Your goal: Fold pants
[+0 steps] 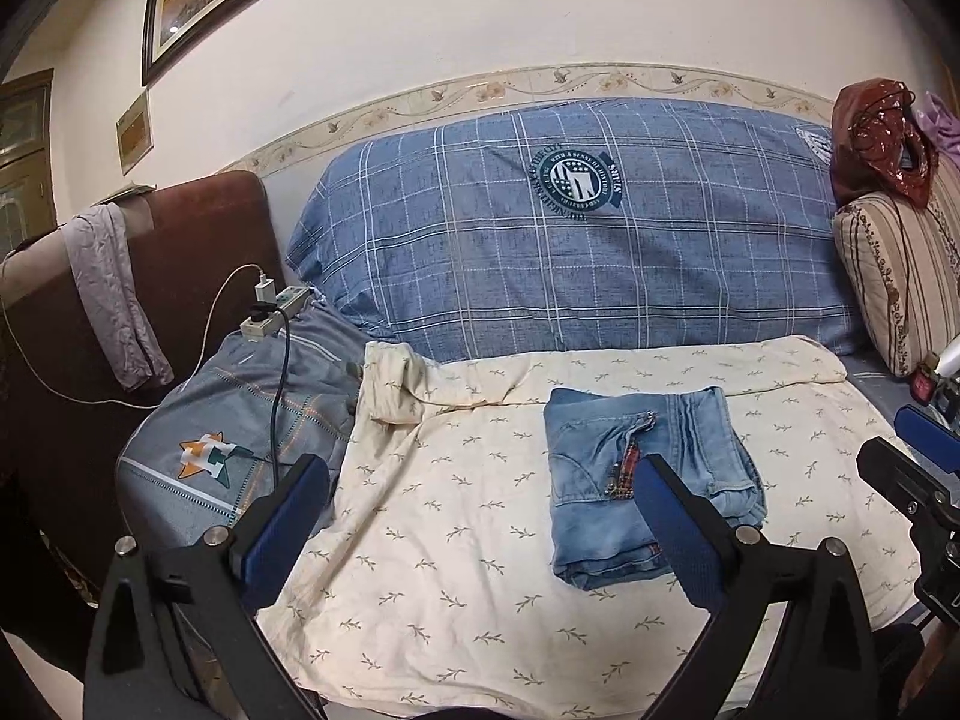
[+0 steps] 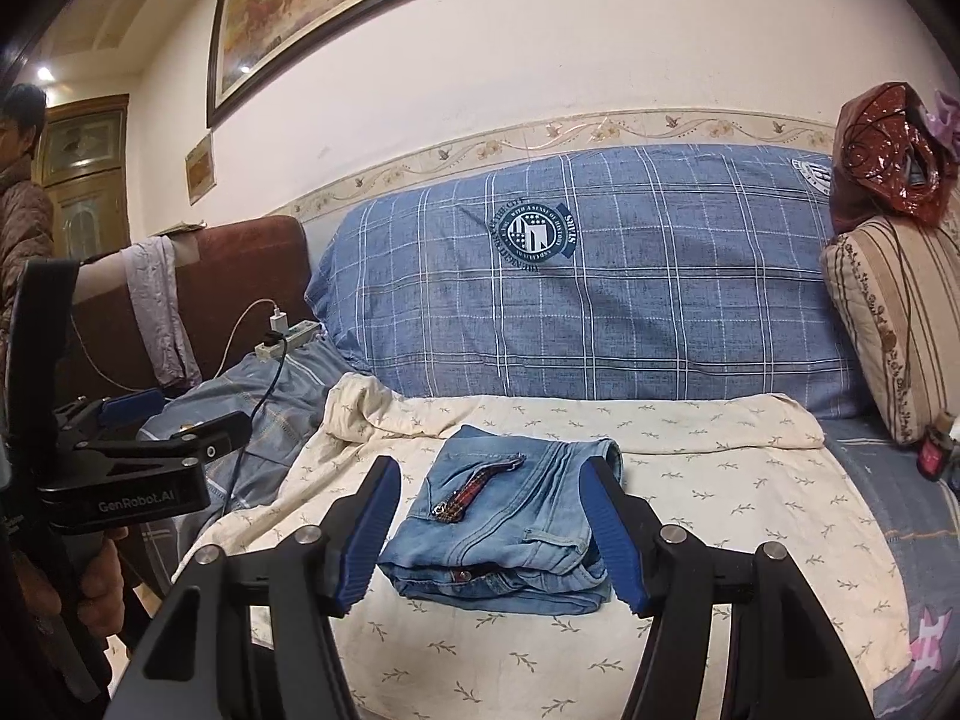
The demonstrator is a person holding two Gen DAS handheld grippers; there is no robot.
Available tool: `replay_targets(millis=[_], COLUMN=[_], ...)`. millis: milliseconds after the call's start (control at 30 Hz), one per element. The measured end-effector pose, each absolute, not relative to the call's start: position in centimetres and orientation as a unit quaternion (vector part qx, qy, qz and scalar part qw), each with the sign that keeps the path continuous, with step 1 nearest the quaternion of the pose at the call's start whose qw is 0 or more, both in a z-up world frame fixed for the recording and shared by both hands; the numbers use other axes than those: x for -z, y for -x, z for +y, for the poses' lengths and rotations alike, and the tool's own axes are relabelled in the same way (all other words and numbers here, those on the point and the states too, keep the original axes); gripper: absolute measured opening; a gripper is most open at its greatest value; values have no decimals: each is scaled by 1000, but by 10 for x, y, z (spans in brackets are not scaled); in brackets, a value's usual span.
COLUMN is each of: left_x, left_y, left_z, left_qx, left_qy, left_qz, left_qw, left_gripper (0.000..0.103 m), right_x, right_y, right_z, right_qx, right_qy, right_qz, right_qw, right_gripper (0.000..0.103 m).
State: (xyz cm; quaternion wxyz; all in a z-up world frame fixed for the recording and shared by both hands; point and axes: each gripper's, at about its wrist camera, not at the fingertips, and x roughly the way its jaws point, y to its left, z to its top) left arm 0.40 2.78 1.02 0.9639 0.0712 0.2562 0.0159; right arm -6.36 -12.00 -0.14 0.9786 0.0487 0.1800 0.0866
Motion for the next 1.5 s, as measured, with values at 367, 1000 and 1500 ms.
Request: replay_targets(millis=[367, 1000, 1500], left_x=[-5, -1, 3], left_y=[-11, -20, -25], left_z=[42, 62, 72], left_qx=[-33, -28, 0], left_qy=[-60, -44, -32], left_qz=[265, 270, 269], left_qw=[962, 962, 962], left_gripper=[101, 101, 101], right_x=[7, 13, 13], right_y=[55, 38, 32], right_z=[-111, -93, -79], right_qx=[-91, -94, -86], right_qy=[-43, -37, -22], right_qz=[194, 215, 223], right_qw=[976, 971, 971], right_gripper=[66, 66, 66])
